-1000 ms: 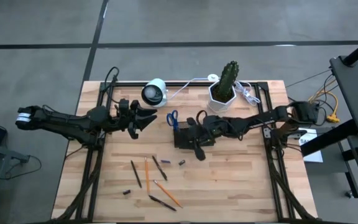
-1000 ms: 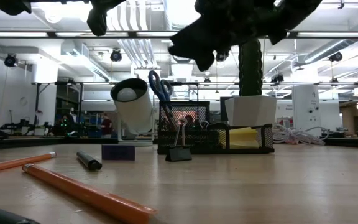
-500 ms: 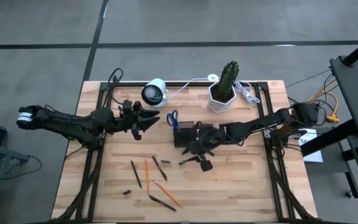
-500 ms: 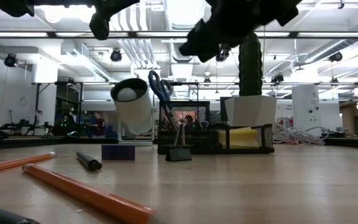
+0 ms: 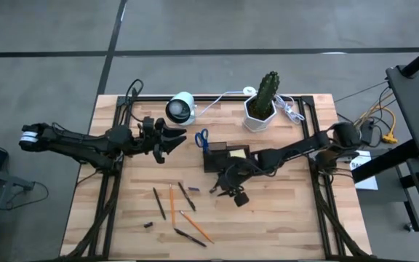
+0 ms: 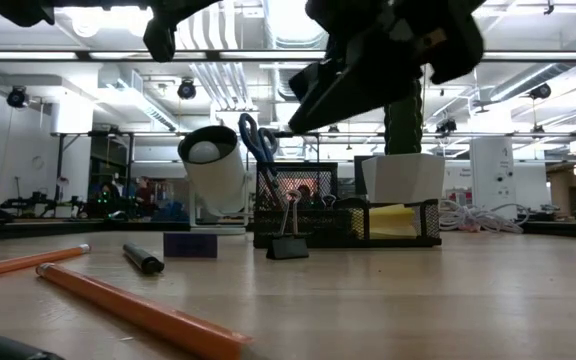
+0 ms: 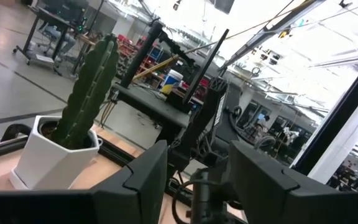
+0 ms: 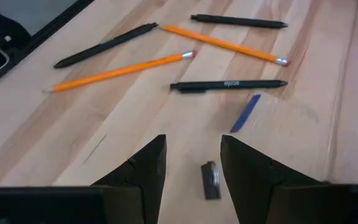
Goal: Pick and place office supplies into organizer
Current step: Put the top black binder clip into the black desk organizer
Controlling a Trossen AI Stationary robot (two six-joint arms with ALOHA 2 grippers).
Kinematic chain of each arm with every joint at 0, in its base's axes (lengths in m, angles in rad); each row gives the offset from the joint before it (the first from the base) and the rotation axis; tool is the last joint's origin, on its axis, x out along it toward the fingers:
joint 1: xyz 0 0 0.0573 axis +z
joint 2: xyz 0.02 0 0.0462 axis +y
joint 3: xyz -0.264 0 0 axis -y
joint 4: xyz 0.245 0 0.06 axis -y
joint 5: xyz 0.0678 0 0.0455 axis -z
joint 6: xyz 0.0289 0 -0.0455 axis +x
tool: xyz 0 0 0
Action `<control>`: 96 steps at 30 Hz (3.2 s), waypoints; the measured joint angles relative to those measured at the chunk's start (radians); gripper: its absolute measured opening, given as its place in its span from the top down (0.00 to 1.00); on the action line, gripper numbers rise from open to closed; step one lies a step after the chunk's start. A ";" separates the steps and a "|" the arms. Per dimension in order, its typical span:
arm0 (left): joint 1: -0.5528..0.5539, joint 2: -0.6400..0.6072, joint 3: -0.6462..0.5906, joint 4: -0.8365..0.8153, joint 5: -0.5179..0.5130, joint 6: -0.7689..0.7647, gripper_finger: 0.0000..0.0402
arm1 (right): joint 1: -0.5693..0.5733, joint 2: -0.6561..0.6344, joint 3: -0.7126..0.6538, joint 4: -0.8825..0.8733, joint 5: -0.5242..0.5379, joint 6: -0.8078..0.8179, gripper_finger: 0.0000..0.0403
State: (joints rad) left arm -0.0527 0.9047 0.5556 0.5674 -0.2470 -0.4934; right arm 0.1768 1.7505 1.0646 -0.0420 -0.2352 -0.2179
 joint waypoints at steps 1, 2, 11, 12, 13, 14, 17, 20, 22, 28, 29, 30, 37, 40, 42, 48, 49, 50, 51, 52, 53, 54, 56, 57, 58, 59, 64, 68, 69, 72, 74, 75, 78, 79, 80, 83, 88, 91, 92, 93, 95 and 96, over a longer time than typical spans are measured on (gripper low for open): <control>0.000 0.001 0.000 0.000 0.000 0.000 0.61 | 0.000 0.012 0.010 0.000 0.001 -0.001 0.65; 0.000 0.001 0.000 -0.001 0.000 0.000 0.61 | 0.000 0.027 0.022 0.001 0.001 -0.002 0.65; 0.000 -0.001 0.000 -0.001 0.000 0.000 0.61 | -0.007 0.172 0.108 -0.039 0.002 -0.023 0.65; 0.000 -0.001 0.000 -0.001 0.000 0.000 0.61 | -0.010 0.184 0.113 -0.044 0.001 -0.016 0.65; 0.000 -0.002 0.000 0.000 0.000 0.000 0.61 | -0.013 0.193 0.120 -0.053 -0.001 -0.011 0.65; 0.000 -0.002 0.000 0.000 0.001 0.000 0.61 | -0.017 0.199 0.129 -0.062 -0.001 -0.005 0.65; 0.000 -0.002 0.000 -0.001 0.001 0.000 0.61 | -0.029 0.215 0.142 -0.088 0.002 -0.005 0.65; 0.000 -0.002 0.000 -0.001 0.001 0.000 0.61 | -0.041 0.218 0.142 -0.093 0.003 -0.004 0.65; 0.000 -0.002 0.000 -0.001 0.001 0.000 0.61 | -0.049 0.211 0.142 -0.094 0.002 -0.003 0.65; 0.000 -0.002 0.000 -0.001 0.002 0.001 0.61 | -0.068 0.206 0.142 -0.130 0.002 -0.003 0.66; 0.000 -0.002 0.000 -0.002 0.003 0.001 0.61 | -0.068 0.205 0.142 -0.141 0.002 -0.004 0.66; 0.000 -0.002 0.000 -0.002 0.003 0.001 0.61 | -0.067 0.205 0.142 -0.149 0.002 -0.007 0.66; 0.000 -0.002 0.000 -0.002 0.004 0.001 0.61 | -0.066 0.205 0.142 -0.157 0.002 -0.011 0.66; 0.000 -0.002 0.000 -0.002 0.005 0.001 0.61 | -0.066 0.205 0.142 -0.157 0.001 -0.007 0.67; 0.000 -0.002 0.000 -0.002 0.005 0.001 0.61 | -0.066 0.205 0.142 -0.157 0.001 -0.003 0.68; 0.000 -0.002 0.000 -0.002 0.005 0.000 0.61 | -0.066 0.205 0.142 -0.162 0.000 -0.002 0.76; 0.000 -0.002 0.000 -0.002 0.005 0.000 0.61 | -0.066 0.205 0.142 -0.162 -0.001 -0.002 0.77; 0.000 -0.002 0.000 -0.002 0.005 0.000 0.61 | -0.066 0.205 0.142 -0.162 -0.001 -0.002 0.79; 0.000 -0.002 0.000 -0.002 0.005 0.000 0.61 | -0.066 0.205 0.142 -0.162 -0.001 -0.002 0.80; 0.000 -0.002 0.000 -0.002 0.005 0.000 0.61 | -0.066 0.205 0.142 -0.163 -0.001 -0.002 0.81; 0.000 -0.002 0.000 -0.002 0.005 0.001 0.61 | -0.066 0.205 0.142 -0.163 -0.001 -0.002 0.83; 0.000 -0.002 0.000 -0.002 0.005 0.000 0.61 | -0.066 0.205 0.142 -0.163 -0.001 0.000 0.84; 0.000 -0.002 0.000 -0.002 0.005 0.001 0.61 | -0.066 0.205 0.142 -0.163 -0.002 0.005 0.86; 0.000 -0.002 0.000 -0.002 0.005 0.000 0.61 | -0.066 0.205 0.142 -0.163 -0.002 0.009 0.87; 0.000 -0.002 0.000 -0.002 0.005 0.000 0.61 | -0.066 0.205 0.142 -0.163 -0.002 0.009 0.88; 0.000 -0.002 0.000 -0.002 0.005 0.000 0.61 | -0.066 0.205 0.142 -0.163 -0.002 0.009 0.89; 0.000 -0.002 0.000 -0.002 0.005 0.001 0.61 | -0.066 0.205 0.142 -0.163 -0.002 0.026 0.94; 0.000 -0.002 0.000 -0.002 0.005 0.001 0.61 | -0.066 0.205 0.142 -0.163 -0.002 0.035 0.98; 0.000 -0.002 0.000 -0.002 0.005 0.001 0.61 | -0.066 0.205 0.142 -0.162 -0.002 0.037 0.98; 0.000 -0.002 0.000 -0.002 0.006 0.001 0.61 | -0.067 0.205 0.142 -0.162 -0.002 0.062 0.98; 0.000 -0.002 0.000 -0.002 0.006 0.001 0.61 | -0.067 0.203 0.142 -0.163 -0.001 0.068 0.98; 0.000 -0.002 0.000 -0.002 0.006 0.001 0.61 | -0.067 0.198 0.141 -0.164 -0.001 0.069 0.98; 0.000 -0.002 0.000 -0.002 0.006 0.002 0.61 | -0.068 0.181 0.142 -0.162 -0.001 0.082 0.98; 0.000 -0.002 0.000 -0.002 0.006 0.002 0.61 | -0.070 0.174 0.142 -0.163 -0.001 0.087 0.98; 0.000 -0.002 0.000 -0.002 0.006 0.002 0.61 | -0.071 0.168 0.142 -0.163 -0.001 0.091 0.98; 0.000 -0.002 0.000 -0.002 0.006 0.002 0.61 | -0.077 0.144 0.143 -0.164 0.013 0.093 0.98; 0.000 -0.002 0.000 -0.001 0.006 0.002 0.61 | -0.102 0.105 0.143 -0.166 0.033 0.118 0.98; 0.000 -0.002 0.000 -0.002 0.006 0.001 0.61 | -0.125 0.083 0.143 -0.171 0.035 0.137 0.98; 0.000 -0.002 0.000 -0.002 0.006 0.001 0.61 | -0.133 0.075 0.143 -0.173 0.035 0.139 0.98; 0.000 -0.002 0.000 -0.002 0.006 0.001 0.61 | -0.141 0.066 0.143 -0.173 0.036 0.140 0.98; 0.000 -0.002 0.000 -0.002 0.006 0.001 0.61 | -0.157 0.049 0.143 -0.184 0.041 0.142 0.98; 0.000 -0.002 0.000 -0.002 0.006 0.001 0.61 | -0.163 0.041 0.143 -0.191 0.057 0.145 0.98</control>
State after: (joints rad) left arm -0.0528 0.9028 0.5556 0.5658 -0.2413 -0.4923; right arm 0.0138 1.7915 1.2079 -0.2330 -0.1782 -0.0727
